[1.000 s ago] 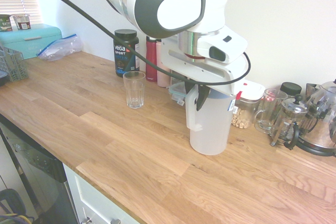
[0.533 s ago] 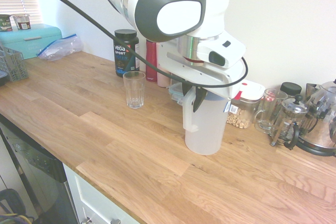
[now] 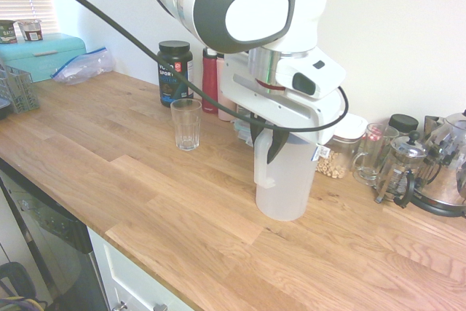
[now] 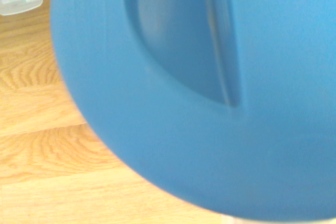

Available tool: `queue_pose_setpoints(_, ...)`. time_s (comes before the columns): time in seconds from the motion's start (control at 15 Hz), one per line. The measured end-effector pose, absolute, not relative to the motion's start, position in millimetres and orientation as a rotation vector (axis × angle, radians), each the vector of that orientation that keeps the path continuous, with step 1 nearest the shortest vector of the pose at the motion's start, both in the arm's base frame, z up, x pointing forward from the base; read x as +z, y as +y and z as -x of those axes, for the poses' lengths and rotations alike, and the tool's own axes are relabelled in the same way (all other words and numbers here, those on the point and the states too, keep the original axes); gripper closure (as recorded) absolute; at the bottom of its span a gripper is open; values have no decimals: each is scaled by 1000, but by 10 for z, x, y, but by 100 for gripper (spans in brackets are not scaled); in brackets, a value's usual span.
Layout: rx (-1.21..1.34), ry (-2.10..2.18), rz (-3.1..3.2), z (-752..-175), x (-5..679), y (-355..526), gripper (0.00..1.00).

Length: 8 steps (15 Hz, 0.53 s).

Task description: Pour me some water

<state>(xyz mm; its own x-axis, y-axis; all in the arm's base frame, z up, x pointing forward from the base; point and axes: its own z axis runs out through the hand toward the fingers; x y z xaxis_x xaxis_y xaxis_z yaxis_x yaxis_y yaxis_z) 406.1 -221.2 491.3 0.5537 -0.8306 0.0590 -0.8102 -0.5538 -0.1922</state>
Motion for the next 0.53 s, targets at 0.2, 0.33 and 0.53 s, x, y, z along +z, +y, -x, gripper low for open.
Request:
queue_pose_setpoints(0.2, -215, 1400, 2654, -4059, 4920, -2204, 0)
queue_pose_setpoints(0.33, -218, 1402, 2663, -4021, 4966, -2211, 0)
queue_pose_setpoints(0.53, -200, 1423, 2682, -3878, 5125, -2158, 0)
